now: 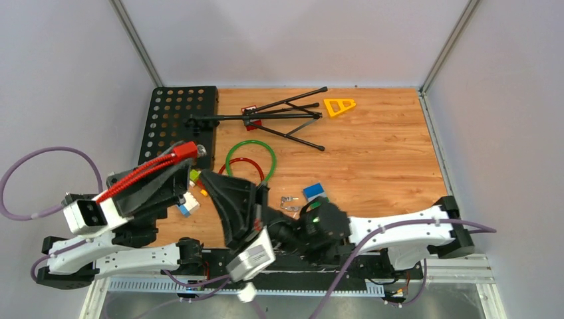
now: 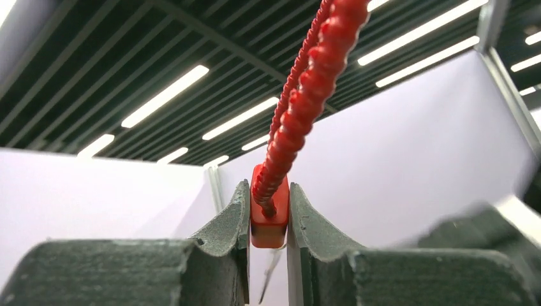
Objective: Lock with the key
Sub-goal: Lock the lock.
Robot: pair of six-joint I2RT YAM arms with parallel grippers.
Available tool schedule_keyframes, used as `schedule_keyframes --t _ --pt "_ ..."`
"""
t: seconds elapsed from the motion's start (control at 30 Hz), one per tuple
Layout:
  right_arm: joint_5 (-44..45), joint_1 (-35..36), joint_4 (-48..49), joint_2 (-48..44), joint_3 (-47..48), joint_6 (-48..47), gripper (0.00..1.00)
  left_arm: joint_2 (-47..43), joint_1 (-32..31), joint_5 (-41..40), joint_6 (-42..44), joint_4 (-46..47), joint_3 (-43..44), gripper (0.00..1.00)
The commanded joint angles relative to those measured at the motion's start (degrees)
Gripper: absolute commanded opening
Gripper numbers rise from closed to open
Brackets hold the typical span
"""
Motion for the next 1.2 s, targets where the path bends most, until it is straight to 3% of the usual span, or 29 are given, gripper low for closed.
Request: schedule_keyframes --t 0.0,0.3,0.47,0.53,0.6,0.73,0.83,0.97,1.17 --pt "7.9 0.5 9.0 5.0 -4.3 -16.6 0.00 -0.2 0.2 -12.3 -8.3 5.8 0.3 0.00" --pt "7.8 0.4 -0.4 -2.2 -2.2 4.3 0.00 -3.2 0.2 -6.3 -8.0 3.4 -0.8 0.00" --pt "2.8 -2.1 -13.4 -7.5 2.6 25.7 0.00 -4.2 0.2 -4.5 -9.9 -2.5 1.3 0.00" --pt "-1.7 -5.0 -19.1 -9.7 4.8 34.7 0.06 -4.2 0.2 -5.2 -10.7 -7.6 3.0 0.00" --pt "-7.4 -8.9 -26.8 -10.6 8.0 46.0 0.19 -4.1 0.2 -5.7 -11.2 -11.0 4.3 0.00" --pt "-21.6 -18.0 -30.4 -12.4 10.2 61.7 0.33 -4.0 0.2 -5.8 -12.8 -14.9 5.8 0.00" --pt "-31.0 -24.0 -31.9 -11.8 12.2 70.9 0.37 -3.6 0.2 -5.5 -14.3 -15.3 6.0 0.00" --pt "-32.8 -24.4 -32.7 -11.1 11.7 66.9 0.38 -2.1 0.2 -7.3 -16.7 -13.7 5.7 0.00" --pt "-25.4 -22.4 -23.5 -13.7 1.7 48.9 0.36 0.4 0.2 -16.7 -25.2 -6.9 3.4 0.00"
